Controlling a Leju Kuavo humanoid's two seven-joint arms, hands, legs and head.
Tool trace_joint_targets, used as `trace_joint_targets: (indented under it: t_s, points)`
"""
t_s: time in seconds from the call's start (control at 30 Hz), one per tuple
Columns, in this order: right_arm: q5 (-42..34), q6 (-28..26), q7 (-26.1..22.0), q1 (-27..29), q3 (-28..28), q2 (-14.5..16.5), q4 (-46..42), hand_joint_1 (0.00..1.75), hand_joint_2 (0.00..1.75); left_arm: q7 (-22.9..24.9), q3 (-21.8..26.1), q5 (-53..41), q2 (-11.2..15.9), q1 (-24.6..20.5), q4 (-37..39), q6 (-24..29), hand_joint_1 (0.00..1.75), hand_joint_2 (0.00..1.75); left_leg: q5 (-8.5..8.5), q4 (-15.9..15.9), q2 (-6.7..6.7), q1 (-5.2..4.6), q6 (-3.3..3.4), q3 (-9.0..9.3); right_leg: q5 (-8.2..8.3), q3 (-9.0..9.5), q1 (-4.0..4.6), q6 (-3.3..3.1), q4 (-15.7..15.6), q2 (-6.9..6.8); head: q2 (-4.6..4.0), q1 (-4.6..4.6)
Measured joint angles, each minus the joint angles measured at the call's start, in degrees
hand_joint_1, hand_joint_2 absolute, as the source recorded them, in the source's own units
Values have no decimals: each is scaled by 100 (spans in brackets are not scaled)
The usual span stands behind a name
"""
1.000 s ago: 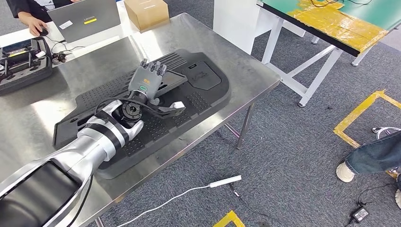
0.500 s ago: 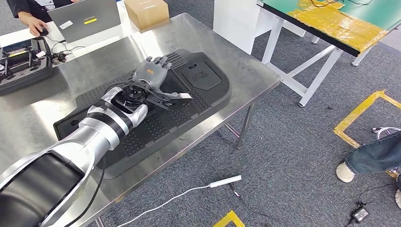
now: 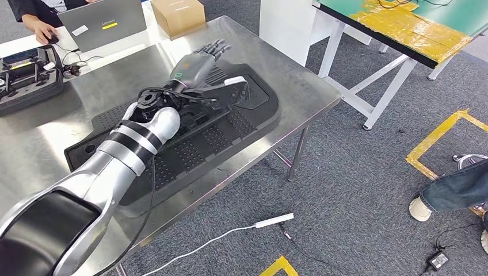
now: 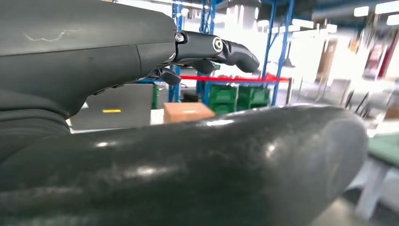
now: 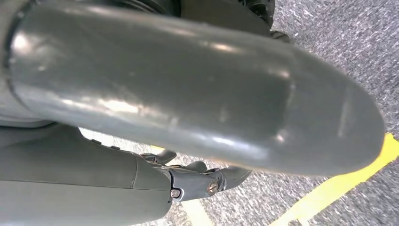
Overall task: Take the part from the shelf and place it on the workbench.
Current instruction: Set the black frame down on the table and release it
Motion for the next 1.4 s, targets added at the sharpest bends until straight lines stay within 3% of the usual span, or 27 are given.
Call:
trace_joint_targets:
  t_s: [0.1,0.2,0.23,0.3,0.37,0.4,0.43,0.5,0.53,0.57,0.63,0.67,0.73,0.8,0.87,0.9,0.93,0.97,1.0,1.07,1.1,1.17,1.2,1.23,1.3,1.33,1.4]
  points:
    - [109,-14,-44,-5,-7,11,-1,0,0,-86,72,239,119,113,-299,221,0,0,-27,29,-4,-9,75,-21,13,16,-38,28,-31,-9,0,-3]
    - [209,-38,-75,-17,-7,0,-4,0,0,-124,112,388,230,185,-585,359,0,0,44,-148,-28,46,153,86,-35,23,8,45,-5,-25,0,-2]
    - [233,-46,-80,-21,-7,-7,-5,0,0,-132,119,426,249,198,-664,394,0,0,81,-218,-43,77,179,131,-125,-46,20,36,152,-23,0,6]
    - [265,-50,-81,-27,-7,-18,-6,0,0,-150,124,483,271,243,-775,452,0,0,120,-267,-96,118,209,154,-416,-356,1,22,804,-12,0,36]
    - [291,-50,-81,-31,-6,-23,-5,0,0,-169,122,530,297,339,-858,497,0,0,126,-265,-183,133,202,144,-603,-645,-48,82,1399,-8,0,53]
    - [300,-50,-80,-31,-6,-29,-4,0,0,-177,121,546,313,387,-894,515,0,0,128,-260,-238,148,183,141,-579,-666,-78,146,1433,-8,0,52]
    - [304,-50,-80,-31,-6,-36,-4,0,0,-182,121,560,328,419,-925,525,0,0,128,-249,-297,171,152,136,-464,-564,-113,226,1219,3,0,52]
    - [308,-50,-80,-29,-6,-41,-4,0,0,-186,121,573,348,439,-988,534,0,0,112,-190,-424,218,49,95,-170,-171,-197,382,431,169,0,64]
    - [308,-50,-80,-28,-6,-38,-4,0,0,-187,121,575,355,441,-1018,537,0,0,102,-149,-485,225,-10,59,-78,-15,-219,388,131,256,0,74]
    - [308,-50,-79,-31,-6,-32,-4,0,0,-192,120,576,362,442,-1043,540,0,0,102,-123,-540,224,-66,23,-40,74,-223,356,-32,319,0,83]
    - [308,-50,-77,-52,-7,-28,-4,0,0,-198,121,577,403,452,-1071,542,0,0,132,-128,-639,222,-142,-24,-35,92,-183,222,-32,259,0,90]
    - [308,-50,-77,-65,-8,-29,-4,0,0,-201,122,577,430,457,-1076,542,0,0,140,-129,-619,232,-162,-35,-29,90,-184,172,-20,200,0,86]
    - [310,-50,-78,-75,-10,-29,-4,0,0,-200,127,579,470,460,-1087,545,0,0,1,111,-307,219,-174,-144,-21,101,-189,73,-22,82,0,53]
    - [319,-50,-79,-63,-11,-27,-4,0,0,-206,124,598,478,462,-1111,548,0,0,-352,812,55,194,-167,-466,-32,113,-155,-1,-25,-50,0,15]
    - [337,-50,-78,-47,-11,-28,-4,0,0,-218,112,637,487,486,-1130,553,0,0,-611,1514,130,195,-150,-812,-51,124,-114,-37,-22,-209,0,6]
    - [351,-50,-78,-46,-11,-29,-4,0,0,-223,106,661,497,502,-1139,556,0,0,-596,1609,140,194,-134,-862,-62,134,-100,-49,-21,-291,0,4]
    - [366,-49,-77,-48,-11,-29,-4,0,0,-228,99,691,510,514,-1154,559,0,0,-481,1472,161,192,-112,-792,-76,152,-89,-59,-21,-368,0,4]
    - [381,-46,-77,-51,-11,-29,-4,0,0,-235,95,728,526,520,-1180,565,0,0,-294,1135,221,185,-81,-615,-96,177,-80,-62,-20,-444,0,4]
    - [394,-41,-76,-53,-11,-28,-4,0,0,-247,92,766,539,519,-1212,578,0,0,-132,742,358,164,-52,-407,-119,206,-66,-54,-21,-516,0,2]
    - [411,-29,-71,-56,-11,-30,-4,0,0,-278,88,842,553,508,-1279,614,0,0,16,183,608,88,-13,-120,-170,247,-5,-5,-16,-652,0,3]
    - [418,-22,-65,-62,-11,-33,-4,0,0,-291,87,873,558,510,-1303,635,0,0,0,102,653,52,-5,-92,-186,264,23,20,-24,-725,0,6]
    - [427,-12,-57,-89,-11,-38,-6,0,0,-302,91,909,588,527,-1338,663,0,0,1,74,509,35,29,-109,-216,287,49,70,-45,-859,0,16]
    - [429,-8,-55,-100,-11,-45,-7,0,0,-304,94,918,604,533,-1356,675,0,0,12,58,414,42,56,-113,-257,279,39,89,-9,-806,0,21]
    - [430,-5,-55,-106,-11,-50,-8,0,0,-307,97,920,611,535,-1373,687,0,0,30,42,328,55,90,-112,-342,220,29,96,127,-657,0,26]
    - [432,-1,-54,-105,-10,-60,-8,0,0,-313,93,920,597,546,-1398,703,0,0,50,27,158,71,141,-118,-624,-73,6,67,747,-237,0,53]
    - [433,1,-52,-101,-10,-58,-7,0,0,-314,89,919,589,568,-1399,706,0,0,55,27,66,69,159,-123,-771,-290,7,51,1162,-109,0,61]
    - [437,2,-49,-91,-9,-60,-7,0,0,-314,85,918,587,625,-1400,706,0,0,59,28,-136,59,168,-128,-859,-597,13,74,1643,-27,0,68]
